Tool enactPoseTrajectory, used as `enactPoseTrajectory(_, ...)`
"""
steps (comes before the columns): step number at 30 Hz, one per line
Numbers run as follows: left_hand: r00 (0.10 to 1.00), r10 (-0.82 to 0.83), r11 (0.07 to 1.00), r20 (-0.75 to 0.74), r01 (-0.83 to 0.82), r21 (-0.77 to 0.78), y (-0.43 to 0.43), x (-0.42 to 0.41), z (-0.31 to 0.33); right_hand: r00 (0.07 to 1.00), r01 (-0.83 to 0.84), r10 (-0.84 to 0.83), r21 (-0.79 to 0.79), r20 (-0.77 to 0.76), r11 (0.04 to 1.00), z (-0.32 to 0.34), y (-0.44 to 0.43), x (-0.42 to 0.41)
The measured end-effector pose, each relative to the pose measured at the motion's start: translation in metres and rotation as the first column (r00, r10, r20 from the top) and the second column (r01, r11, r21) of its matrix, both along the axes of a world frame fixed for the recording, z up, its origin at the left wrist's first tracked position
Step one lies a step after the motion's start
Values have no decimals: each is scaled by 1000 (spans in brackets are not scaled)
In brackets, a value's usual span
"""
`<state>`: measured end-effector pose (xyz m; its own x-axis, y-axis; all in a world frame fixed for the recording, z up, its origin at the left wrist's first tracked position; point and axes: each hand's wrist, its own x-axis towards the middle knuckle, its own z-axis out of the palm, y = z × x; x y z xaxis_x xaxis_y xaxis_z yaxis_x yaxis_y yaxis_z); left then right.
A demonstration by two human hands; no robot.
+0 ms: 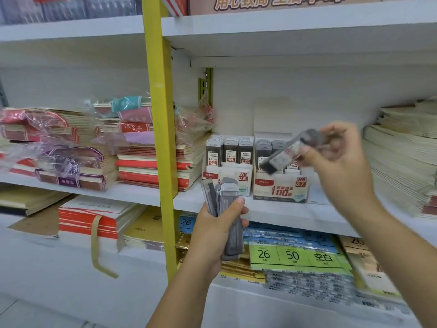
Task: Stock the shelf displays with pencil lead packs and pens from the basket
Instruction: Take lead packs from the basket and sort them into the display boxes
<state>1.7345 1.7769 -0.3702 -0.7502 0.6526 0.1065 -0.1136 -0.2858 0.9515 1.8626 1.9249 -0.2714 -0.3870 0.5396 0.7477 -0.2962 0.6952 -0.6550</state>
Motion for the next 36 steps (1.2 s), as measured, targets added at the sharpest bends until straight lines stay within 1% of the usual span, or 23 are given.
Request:
enactPoseTrajectory(1, 1000, -1, 1000, -6, 1, 11, 1, -2, 0, 999, 36, -37, 94, 15, 995, 13, 9, -3)
enactPoseTrajectory(3, 1000, -10, 1000, -21, 10, 16, 4, -6, 0, 979, 125, -162, 265, 121, 956, 32, 28, -15)
enactPoseTrajectory(5, 999, -23, 1000, -38, 23, -12, 7, -9, -2, 911, 187, -310, 400, 270, 897, 39, 43, -31)
enactPoseTrajectory(6, 999, -27, 999, -45, 25, -27, 9, -10, -4, 875, 182, -346, 433, 340, 883, 39, 49, -39)
enactPoseTrajectory(9, 998, -32, 999, -52, 30, -42, 13, -13, -8, 798, 126, -345, 424, 494, 897, 32, 63, -56)
enactPoseTrajectory(11, 998, -36, 998, -52, 34, -46, 13, -14, -10, 717, 136, -394, 438, 575, 888, 29, 68, -63)
enactPoseTrajectory(12, 998, -38, 998, -56, 36, -47, 13, -14, -10, 671, 157, -446, 475, 592, 866, 30, 70, -65)
enactPoseTrajectory(14, 997, -42, 998, -62, 39, -53, 12, -15, -12, 597, 211, -600, 617, 533, 758, 30, 71, -65)
enactPoseTrajectory(15, 997, -45, 997, -60, 42, -58, 11, -16, -12, 594, 237, -656, 677, 466, 696, 28, 68, -62)
enactPoseTrajectory(16, 997, -49, 997, -56, 46, -60, 9, -16, -12, 628, 275, -675, 701, 387, 658, 25, 62, -58)
enactPoseTrajectory(17, 997, -55, 997, -49, 52, -59, 8, -15, -12, 689, 312, -651, 681, 318, 662, 20, 53, -53)
enactPoseTrajectory(18, 997, -65, 996, -42, 62, -59, 7, -14, -11, 762, 321, -584, 620, 280, 716, 13, 42, -46)
enactPoseTrajectory(19, 996, -76, 996, -38, 74, -57, 5, -14, -11, 833, 273, -470, 521, 293, 808, 3, 29, -39)
enactPoseTrajectory(20, 996, -88, 995, -35, 86, -58, 4, -13, -10, 879, 163, -313, 392, 359, 906, -9, 15, -32)
enactPoseTrajectory(21, 994, -100, 993, -36, 98, -63, 2, -12, -10, 881, 28, -139, 244, 453, 969, -21, 1, -26)
enactPoseTrajectory(22, 993, -112, 992, -41, 108, -72, 1, -11, -10, 849, -86, 21, 98, 528, 991, -32, -12, -22)
enactPoseTrajectory(23, 991, -123, 990, -52, 118, -77, 0, -9, -10, 819, -156, 146, -31, 555, 987, -42, -20, -20)
enactPoseTrajectory(24, 989, -132, 989, -63, 127, -74, 0, -8, -10, 810, -189, 234, -139, 537, 972, -49, -25, -19)
enactPoseTrajectory(26, 985, -148, 988, -91, 142, -62, -1, -4, -10, 827, -201, 319, -287, 463, 937, -58, -27, -18)
enactPoseTrajectory(30, 973, -194, 980, -126, 187, -69, -5, 1, -11, 840, -208, 367, -388, 399, 898, -64, -25, -18)
enactPoseTrajectory(34, 963, -237, 969, -130, 225, -101, -10, 2, -17, 853, -270, 465, -563, 236, 781, -63, -20, -16)
enactPoseTrajectory(36, 964, -232, 969, -134, 217, -115, -12, 3, -18, 857, -289, 482, -605, 181, 742, -61, -19, -14)
